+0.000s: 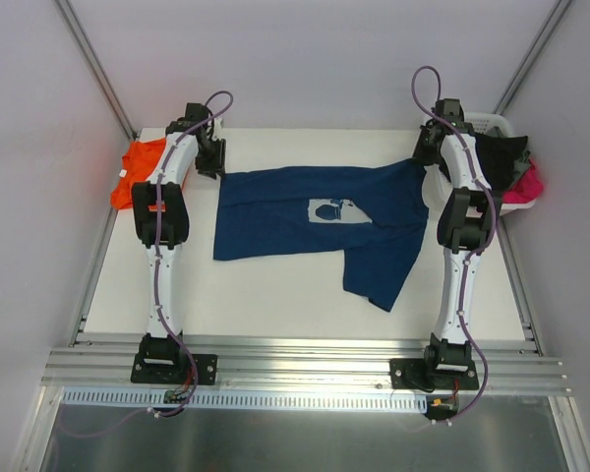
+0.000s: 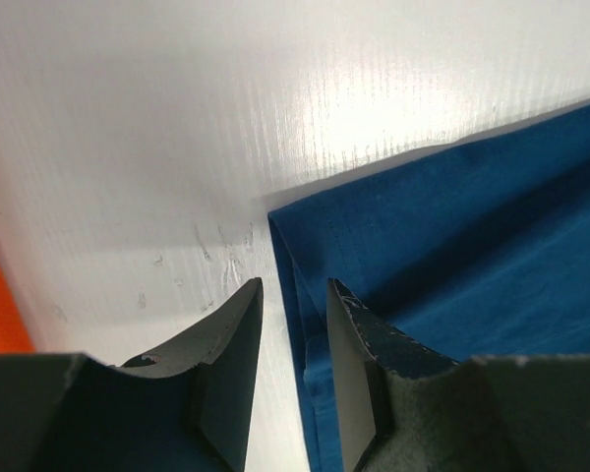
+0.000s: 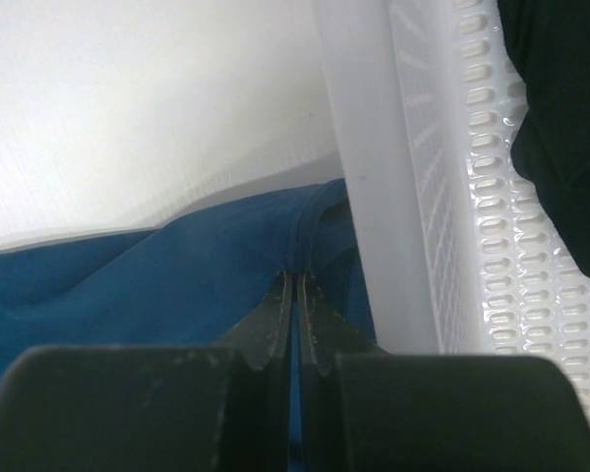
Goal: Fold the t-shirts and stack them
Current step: Fold the tshirt
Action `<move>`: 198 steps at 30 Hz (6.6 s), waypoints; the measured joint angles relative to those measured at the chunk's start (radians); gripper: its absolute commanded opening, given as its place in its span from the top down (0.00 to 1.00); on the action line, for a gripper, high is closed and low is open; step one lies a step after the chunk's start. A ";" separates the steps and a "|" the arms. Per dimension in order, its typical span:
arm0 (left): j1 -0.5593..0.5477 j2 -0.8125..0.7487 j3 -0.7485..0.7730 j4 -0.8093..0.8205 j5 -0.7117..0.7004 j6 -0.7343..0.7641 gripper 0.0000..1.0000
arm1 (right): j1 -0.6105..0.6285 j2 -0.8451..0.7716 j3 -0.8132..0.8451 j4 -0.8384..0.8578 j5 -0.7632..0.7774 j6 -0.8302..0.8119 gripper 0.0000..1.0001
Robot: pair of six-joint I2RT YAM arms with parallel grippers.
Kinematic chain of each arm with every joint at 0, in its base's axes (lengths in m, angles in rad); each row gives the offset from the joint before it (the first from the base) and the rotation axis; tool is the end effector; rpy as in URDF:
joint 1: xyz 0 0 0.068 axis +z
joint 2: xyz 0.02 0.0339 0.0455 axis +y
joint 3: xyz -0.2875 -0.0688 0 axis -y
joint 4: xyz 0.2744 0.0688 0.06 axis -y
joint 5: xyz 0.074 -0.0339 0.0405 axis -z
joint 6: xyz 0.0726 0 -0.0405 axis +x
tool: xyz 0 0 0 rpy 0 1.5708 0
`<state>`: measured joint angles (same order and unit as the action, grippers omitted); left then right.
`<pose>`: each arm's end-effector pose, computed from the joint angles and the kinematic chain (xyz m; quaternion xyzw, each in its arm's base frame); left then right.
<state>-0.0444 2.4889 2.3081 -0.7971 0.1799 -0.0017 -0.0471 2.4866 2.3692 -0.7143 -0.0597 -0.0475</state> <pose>0.6092 -0.0401 0.1772 0.0466 0.9517 -0.0926 0.2889 0.6257 -0.0252 0.2078 -0.0110 0.9321 0.0107 0.3619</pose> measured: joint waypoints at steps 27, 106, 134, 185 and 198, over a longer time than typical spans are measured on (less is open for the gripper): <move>0.000 0.045 0.050 0.018 0.046 -0.002 1.00 | 0.012 0.000 -0.011 0.000 0.006 -0.018 0.99; 0.007 0.050 0.119 0.147 -0.172 -0.032 0.10 | 0.028 0.000 -0.030 -0.001 0.035 -0.033 0.99; -0.079 -0.342 -0.309 0.116 0.182 -0.169 0.19 | 0.093 -0.425 -0.602 -0.077 -0.040 -0.018 0.54; -0.079 -0.243 -0.414 0.074 0.310 -0.200 0.22 | 0.245 -0.286 -0.585 -0.095 -0.113 -0.062 0.91; -0.079 -0.243 -0.414 0.074 0.309 -0.200 0.22 | 0.272 -0.286 -0.577 -0.105 -0.142 -0.056 0.99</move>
<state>-0.1230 2.2463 1.8946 -0.7231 0.4892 -0.2016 0.2249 2.2009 1.7920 -0.8188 -0.2016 -0.1040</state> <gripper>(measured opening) 0.779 0.010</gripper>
